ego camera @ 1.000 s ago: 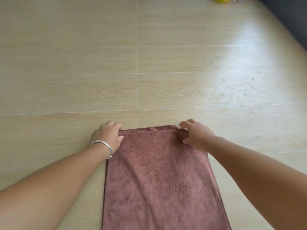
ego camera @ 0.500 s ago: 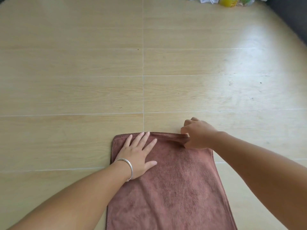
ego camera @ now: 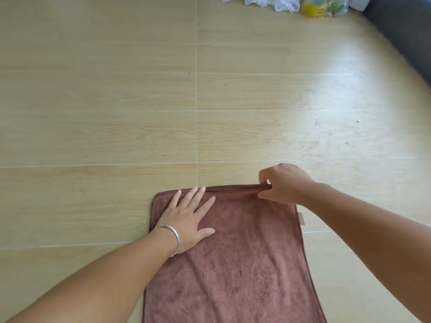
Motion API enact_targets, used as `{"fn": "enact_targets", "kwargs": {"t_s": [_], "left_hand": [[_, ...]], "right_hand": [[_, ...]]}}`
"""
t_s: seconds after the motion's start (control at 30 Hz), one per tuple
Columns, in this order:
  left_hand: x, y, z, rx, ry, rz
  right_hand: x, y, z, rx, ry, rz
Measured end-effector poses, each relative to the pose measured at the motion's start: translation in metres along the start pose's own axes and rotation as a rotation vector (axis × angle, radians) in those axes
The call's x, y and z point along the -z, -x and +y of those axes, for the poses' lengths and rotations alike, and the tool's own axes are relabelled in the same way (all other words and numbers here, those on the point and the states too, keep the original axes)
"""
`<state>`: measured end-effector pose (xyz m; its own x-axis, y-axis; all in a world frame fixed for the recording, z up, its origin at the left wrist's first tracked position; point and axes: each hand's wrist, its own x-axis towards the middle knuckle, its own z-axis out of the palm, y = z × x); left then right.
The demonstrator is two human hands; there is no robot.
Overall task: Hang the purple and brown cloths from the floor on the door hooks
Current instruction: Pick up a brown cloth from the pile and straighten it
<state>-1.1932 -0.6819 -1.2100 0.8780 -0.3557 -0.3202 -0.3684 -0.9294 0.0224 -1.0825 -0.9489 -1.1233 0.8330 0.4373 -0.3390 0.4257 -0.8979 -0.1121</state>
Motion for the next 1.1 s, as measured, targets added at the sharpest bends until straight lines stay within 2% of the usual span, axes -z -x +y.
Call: {"fn": "enact_targets", "kwargs": {"t_s": [0.13, 0.2, 0.3, 0.37, 0.5, 0.6, 0.67, 0.73, 0.8, 0.87, 1.0, 1.1], "left_hand": [[0.013, -0.013, -0.006, 0.103, -0.037, 0.012], [0.020, -0.013, -0.003, 0.155, -0.015, 0.074], [0.011, 0.012, 0.015, 0.151, 0.095, 0.143], [-0.006, 0.041, 0.027, 0.164, 0.150, 0.123], [-0.027, 0.068, 0.023, 0.199, 0.122, 0.054], [-0.020, 0.035, -0.008, 0.203, 0.074, 0.026], [-0.001, 0.006, -0.029, 0.300, 0.043, -0.028], [0.018, -0.013, -0.042, 0.346, 0.002, -0.009], [0.022, -0.010, -0.033, 0.254, 0.037, 0.095], [0.008, 0.017, -0.010, 0.155, 0.101, 0.179], [-0.029, 0.072, -0.006, 0.066, 0.034, 0.142], [-0.026, 0.077, -0.013, 0.062, 0.020, 0.119]], "right_hand": [[-0.010, -0.008, 0.001, -0.154, 0.216, 0.204], [-0.025, -0.003, -0.006, -0.204, 0.244, 0.185], [-0.060, 0.023, -0.031, -0.019, 0.189, 0.162], [-0.083, 0.045, -0.043, 0.070, 0.147, 0.129], [-0.111, 0.059, -0.033, 0.031, 0.106, -0.004], [-0.096, 0.022, -0.026, -0.009, 0.144, 0.002], [-0.077, -0.008, -0.030, -0.077, 0.193, -0.009], [-0.062, -0.025, -0.043, -0.109, 0.160, 0.087], [-0.063, -0.019, -0.058, -0.051, 0.057, 0.226], [-0.084, 0.012, -0.066, 0.067, -0.024, 0.286], [-0.127, 0.066, -0.031, 0.296, 0.060, 0.161], [-0.121, 0.065, -0.015, 0.331, 0.086, 0.109]]}}
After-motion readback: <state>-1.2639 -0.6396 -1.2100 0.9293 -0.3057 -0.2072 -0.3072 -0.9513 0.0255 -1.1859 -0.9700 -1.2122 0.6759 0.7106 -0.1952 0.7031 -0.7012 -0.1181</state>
